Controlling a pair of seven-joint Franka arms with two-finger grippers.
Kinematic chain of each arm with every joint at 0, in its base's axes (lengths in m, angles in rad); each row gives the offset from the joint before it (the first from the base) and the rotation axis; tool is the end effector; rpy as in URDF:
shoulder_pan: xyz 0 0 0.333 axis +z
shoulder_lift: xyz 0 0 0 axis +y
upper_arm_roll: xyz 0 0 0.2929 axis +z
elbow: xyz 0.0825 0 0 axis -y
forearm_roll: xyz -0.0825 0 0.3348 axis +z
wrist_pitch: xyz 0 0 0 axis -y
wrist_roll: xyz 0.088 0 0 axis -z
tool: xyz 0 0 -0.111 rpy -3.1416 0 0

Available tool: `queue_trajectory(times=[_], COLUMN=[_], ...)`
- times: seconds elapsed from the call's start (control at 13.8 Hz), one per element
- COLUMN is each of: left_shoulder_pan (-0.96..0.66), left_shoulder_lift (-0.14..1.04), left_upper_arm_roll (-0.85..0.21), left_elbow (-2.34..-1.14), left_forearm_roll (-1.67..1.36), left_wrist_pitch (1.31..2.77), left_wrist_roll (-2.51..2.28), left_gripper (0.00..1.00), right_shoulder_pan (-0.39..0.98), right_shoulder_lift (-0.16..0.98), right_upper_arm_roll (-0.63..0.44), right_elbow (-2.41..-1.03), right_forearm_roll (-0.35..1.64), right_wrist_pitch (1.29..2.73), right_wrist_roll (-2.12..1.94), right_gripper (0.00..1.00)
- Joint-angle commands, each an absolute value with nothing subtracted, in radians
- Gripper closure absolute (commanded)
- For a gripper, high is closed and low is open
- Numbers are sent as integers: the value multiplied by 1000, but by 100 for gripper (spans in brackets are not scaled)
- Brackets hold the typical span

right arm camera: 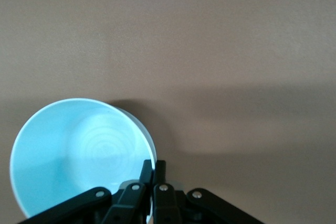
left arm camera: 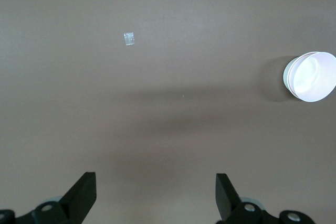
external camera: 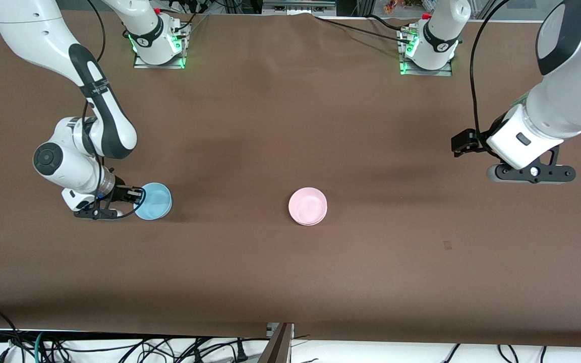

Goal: Stack pink and blue bowls on white bowl
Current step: 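Release the pink bowl with the left gripper while the right gripper grasps the blue bowl, then carry the light blue bowl with the right gripper onto the pink bowl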

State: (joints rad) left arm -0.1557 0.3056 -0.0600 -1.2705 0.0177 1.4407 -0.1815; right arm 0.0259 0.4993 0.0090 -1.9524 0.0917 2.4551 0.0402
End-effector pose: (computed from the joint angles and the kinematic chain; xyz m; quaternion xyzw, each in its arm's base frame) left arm 0.5624 -0.1155 0.5466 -0.9976 0.0157 0.0661 0.0130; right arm 0.5774 0.0202 0.2342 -0.9988 0.0386 -0.0005 0.0313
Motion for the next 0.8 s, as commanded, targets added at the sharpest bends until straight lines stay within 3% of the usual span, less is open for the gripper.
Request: queue_trajectory(times=[0.0,0.29,0.44,0.73], left_shoulder_pan=[-147,-141,-118,-68], left_shoulder_lift=[264,256,255,77], left_upper_arm_roll=[-66,-49,-46,-66], left_elbow=[-1331,-1342,-1347,-1598], left_forearm_roll=[26,28,23,23], left_wrist_pitch=[1471,1473,1477,1624], left_wrist_roll=[-144,-137,-123,-135], left_gripper=[0,0,0,0], right_shoulder_pan=[20,26,28,31], right_shoulder_lift=[491,463,446,445], right_upper_arm_roll=[11,28,87,239], right_elbow=[-1885,-1723,-1649,-1589], right_forearm_roll=[98,103,185,203], right_wrist_pitch=[2329,2093,1999,1996], right_wrist_roll=[84,205,289,519], right_gripper=[100,100,100,100])
